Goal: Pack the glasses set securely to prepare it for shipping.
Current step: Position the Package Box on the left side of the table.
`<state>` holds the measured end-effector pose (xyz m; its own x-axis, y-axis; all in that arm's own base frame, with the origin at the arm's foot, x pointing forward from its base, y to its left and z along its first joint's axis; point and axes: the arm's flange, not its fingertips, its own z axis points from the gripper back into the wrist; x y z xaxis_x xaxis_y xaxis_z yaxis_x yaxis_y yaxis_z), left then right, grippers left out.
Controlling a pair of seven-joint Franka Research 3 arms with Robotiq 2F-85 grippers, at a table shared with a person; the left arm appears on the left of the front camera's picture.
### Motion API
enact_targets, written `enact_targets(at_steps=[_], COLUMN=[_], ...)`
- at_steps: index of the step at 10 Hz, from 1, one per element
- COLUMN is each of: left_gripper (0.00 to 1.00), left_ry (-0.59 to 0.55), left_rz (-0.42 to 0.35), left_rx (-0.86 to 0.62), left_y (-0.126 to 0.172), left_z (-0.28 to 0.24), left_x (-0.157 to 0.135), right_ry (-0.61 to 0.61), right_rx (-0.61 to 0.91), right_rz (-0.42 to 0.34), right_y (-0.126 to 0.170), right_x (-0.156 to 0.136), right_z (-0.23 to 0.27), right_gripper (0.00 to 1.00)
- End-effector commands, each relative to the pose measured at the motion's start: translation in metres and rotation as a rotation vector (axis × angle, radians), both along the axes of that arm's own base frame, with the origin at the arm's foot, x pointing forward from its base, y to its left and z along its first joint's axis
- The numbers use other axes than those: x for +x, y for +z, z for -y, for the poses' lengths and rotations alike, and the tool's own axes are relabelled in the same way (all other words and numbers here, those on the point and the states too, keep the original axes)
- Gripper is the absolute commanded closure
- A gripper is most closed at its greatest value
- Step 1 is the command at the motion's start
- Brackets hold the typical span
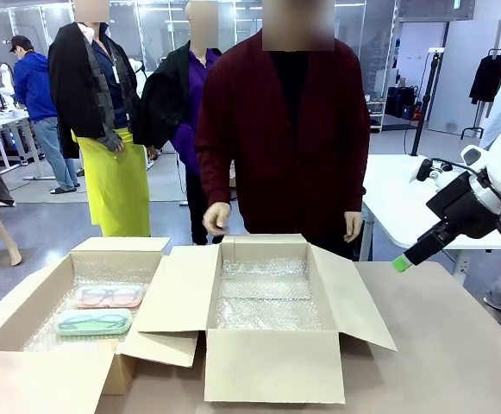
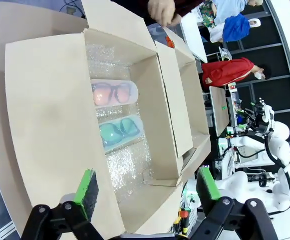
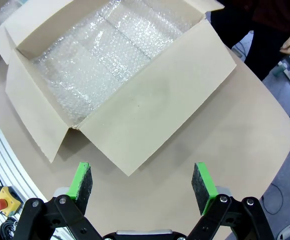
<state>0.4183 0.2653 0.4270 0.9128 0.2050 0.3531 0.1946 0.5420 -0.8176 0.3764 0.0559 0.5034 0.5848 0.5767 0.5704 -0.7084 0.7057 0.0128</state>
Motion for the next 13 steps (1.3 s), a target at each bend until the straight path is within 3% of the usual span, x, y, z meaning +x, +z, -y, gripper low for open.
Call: enact_targets(at_steps=[1,13], left_gripper=[0.0,0.0], left_ry=[0.001,0.001], left_rz=[0.007,0.007], left_rx=[-0.006,-0.006], left_y=[0.0033,0.0033], left_z=[-0.003,-0.003], left_x=[0.0004,0.0004], right_ry=[-0.03,-0.03], right_rx=[-0.012,-0.012], right_rz=[0.001,0.001], right_y=[0.0012,0.0012], right_x=[0.0006,0.0006], right_z=[-0.003,-0.003], right_gripper=[0.0,0.0])
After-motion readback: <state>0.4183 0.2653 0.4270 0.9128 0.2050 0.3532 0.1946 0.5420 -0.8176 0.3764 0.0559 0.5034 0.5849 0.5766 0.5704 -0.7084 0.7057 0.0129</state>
